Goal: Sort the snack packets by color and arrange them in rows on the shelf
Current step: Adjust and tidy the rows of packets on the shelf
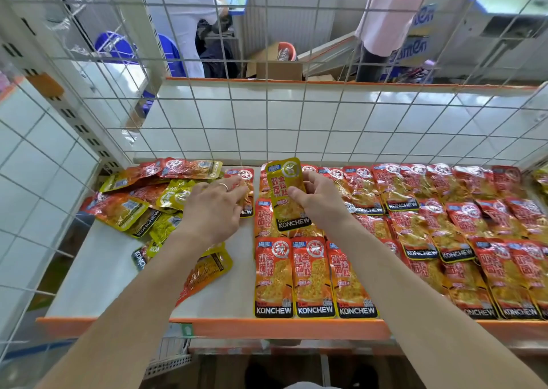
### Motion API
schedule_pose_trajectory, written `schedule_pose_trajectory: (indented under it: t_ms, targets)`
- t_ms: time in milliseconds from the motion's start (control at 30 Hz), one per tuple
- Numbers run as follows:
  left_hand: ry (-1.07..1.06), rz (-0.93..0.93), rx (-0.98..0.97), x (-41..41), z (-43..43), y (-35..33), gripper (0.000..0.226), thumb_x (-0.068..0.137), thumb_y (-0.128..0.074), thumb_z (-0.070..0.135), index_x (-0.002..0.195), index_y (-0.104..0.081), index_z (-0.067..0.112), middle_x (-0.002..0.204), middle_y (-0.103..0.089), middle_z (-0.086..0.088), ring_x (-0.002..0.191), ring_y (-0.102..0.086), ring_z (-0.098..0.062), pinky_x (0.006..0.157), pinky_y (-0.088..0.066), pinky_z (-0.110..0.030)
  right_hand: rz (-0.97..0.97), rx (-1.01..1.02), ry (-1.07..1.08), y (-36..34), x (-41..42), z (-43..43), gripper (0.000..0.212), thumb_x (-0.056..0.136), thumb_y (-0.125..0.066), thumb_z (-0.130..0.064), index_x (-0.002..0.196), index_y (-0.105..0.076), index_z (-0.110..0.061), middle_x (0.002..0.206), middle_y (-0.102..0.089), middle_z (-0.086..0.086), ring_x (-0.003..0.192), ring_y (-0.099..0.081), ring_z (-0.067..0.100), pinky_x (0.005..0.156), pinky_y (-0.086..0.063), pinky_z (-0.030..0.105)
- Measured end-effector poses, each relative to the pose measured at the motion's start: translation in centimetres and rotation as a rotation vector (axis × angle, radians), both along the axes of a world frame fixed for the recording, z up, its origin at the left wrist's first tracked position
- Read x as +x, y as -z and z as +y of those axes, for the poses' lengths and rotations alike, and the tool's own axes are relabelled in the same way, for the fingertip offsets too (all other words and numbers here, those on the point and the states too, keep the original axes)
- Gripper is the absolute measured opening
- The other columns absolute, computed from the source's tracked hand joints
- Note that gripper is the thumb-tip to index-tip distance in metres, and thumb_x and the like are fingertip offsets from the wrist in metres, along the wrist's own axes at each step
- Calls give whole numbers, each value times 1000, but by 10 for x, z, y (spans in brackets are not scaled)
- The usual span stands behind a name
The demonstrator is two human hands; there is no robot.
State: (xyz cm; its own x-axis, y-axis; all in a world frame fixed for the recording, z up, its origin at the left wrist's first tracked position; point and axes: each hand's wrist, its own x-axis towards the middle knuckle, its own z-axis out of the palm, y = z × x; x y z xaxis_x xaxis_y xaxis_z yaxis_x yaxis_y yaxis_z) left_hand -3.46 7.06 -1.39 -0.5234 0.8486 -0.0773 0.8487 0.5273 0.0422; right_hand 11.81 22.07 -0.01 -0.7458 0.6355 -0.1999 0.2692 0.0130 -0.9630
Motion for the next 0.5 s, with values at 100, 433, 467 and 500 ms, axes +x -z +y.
schedule_pose_trajectory:
  t_ms: [100, 433, 467, 500]
  targets:
    - [9, -32, -17, 0, -2, 8, 54, 105, -43, 38, 157, -30, 33, 167, -17, 11, 149, -29, -15, 117, -24, -39, -16, 50, 19, 4, -2, -1, 12, 96, -65, -15, 105, -65, -23, 101, -74, 0, 94, -72, 16, 82, -61, 33]
    - [3, -118, 39, -12, 11, 20, 53, 105, -44, 32, 157, -29, 34, 167, -14, 14, 151, -25, -11, 117, -22, -37, -48, 127, 104, 1, -2, -5, 21, 92, -71, -15, 112, -68, -13, 92, -70, -6, 85, -69, 6, 69, -57, 16]
    - [7, -120, 37, -13, 11, 20, 53, 105, -44, 32, 156, -29, 34, 166, -15, 14, 150, -26, -12, 117, -23, -37, -56, 133, 105, 0, -2, -6, 25, 91, -72, -15, 115, -67, -10, 94, -70, -5, 85, -69, 6, 69, -57, 16]
    - [5, -113, 30, -13, 11, 20, 53, 106, -43, 32, 157, -29, 34, 166, -15, 14, 151, -25, -12, 117, -23, -38, -60, 136, 105, 0, -3, -7, 29, 91, -72, -15, 118, -67, -8, 96, -71, -3, 87, -70, 8, 71, -58, 18]
